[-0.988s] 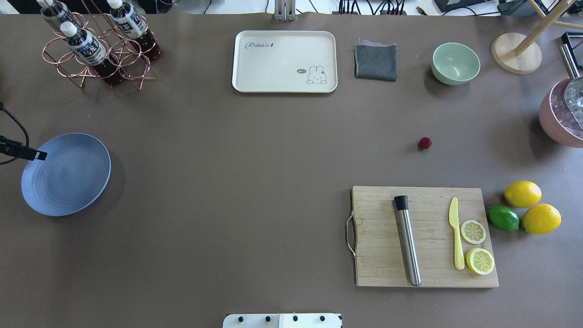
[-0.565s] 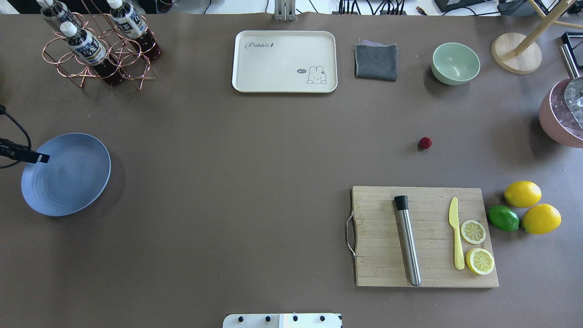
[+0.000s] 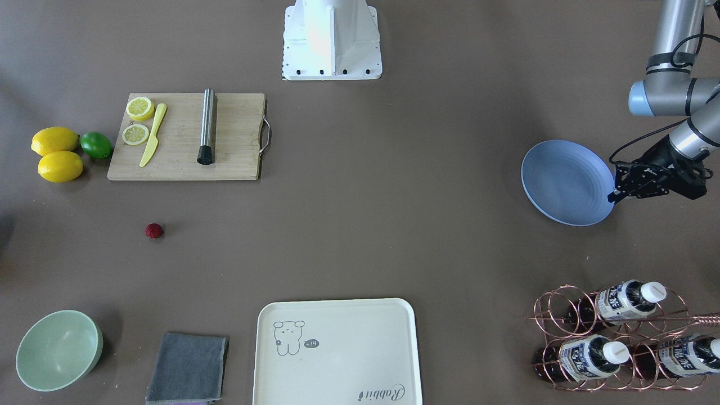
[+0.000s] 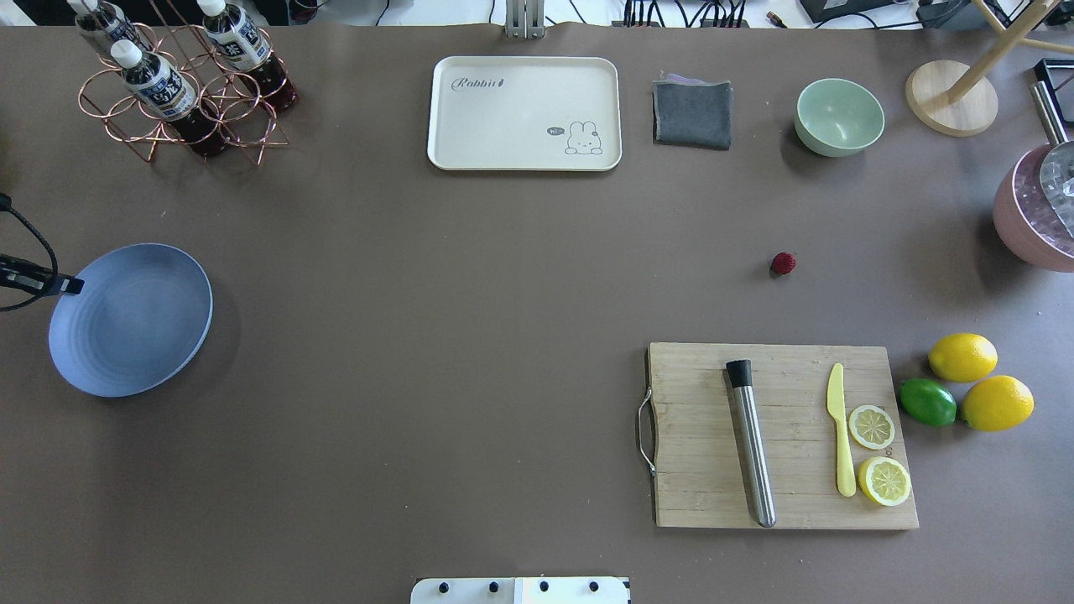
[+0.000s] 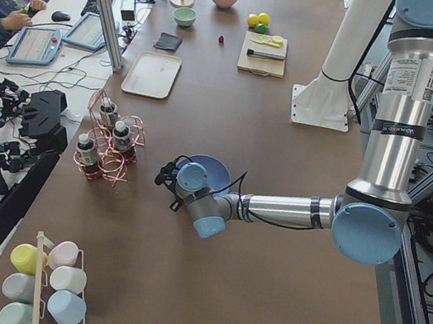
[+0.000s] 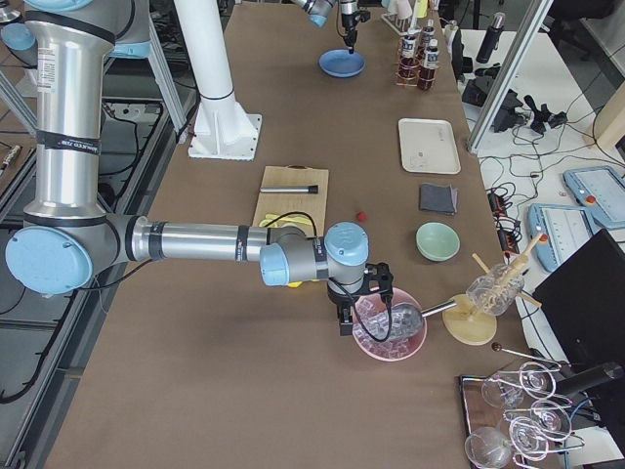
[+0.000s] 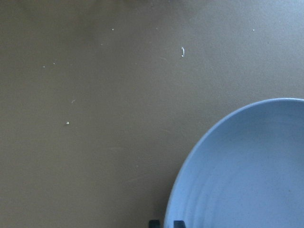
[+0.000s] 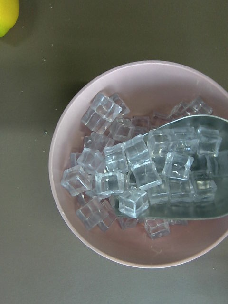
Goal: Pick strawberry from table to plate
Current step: 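Reach the left gripper to the rim of the blue plate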
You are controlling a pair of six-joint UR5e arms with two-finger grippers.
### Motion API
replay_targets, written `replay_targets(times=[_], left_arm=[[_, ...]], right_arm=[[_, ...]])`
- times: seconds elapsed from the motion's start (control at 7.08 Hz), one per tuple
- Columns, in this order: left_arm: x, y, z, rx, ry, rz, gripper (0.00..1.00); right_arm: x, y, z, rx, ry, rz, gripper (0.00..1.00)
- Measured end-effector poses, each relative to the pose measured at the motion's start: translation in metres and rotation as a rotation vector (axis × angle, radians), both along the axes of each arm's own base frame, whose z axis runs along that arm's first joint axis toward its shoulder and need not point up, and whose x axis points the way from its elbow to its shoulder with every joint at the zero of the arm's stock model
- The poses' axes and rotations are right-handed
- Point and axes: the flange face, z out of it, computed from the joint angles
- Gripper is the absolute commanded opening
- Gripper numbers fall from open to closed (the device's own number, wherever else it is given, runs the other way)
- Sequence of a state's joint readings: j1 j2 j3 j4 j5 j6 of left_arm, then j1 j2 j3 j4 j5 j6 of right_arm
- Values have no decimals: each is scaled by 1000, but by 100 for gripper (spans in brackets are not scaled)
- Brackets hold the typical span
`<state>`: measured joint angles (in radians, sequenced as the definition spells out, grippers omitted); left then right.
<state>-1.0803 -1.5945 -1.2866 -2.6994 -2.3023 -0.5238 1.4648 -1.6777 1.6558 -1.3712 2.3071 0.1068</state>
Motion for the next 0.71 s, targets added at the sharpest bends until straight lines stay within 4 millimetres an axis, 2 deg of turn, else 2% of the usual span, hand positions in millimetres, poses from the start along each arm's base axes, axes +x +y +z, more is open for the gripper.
replay_targets(times=[0.14, 0.28, 0.56, 0.71], left_arm=[[1, -2, -6, -3, 8, -8, 0], [3, -6, -21, -31, 33, -36, 0], [13, -18, -76, -129, 133, -96, 0], [28, -23, -102, -164, 176, -103, 0]], right_arm=[[0, 0, -1, 1, 0, 0, 100], [0, 0, -1, 2, -1, 0, 100], [0, 0, -1, 4, -2, 0, 100], [0, 0, -2, 5, -2, 0, 100]])
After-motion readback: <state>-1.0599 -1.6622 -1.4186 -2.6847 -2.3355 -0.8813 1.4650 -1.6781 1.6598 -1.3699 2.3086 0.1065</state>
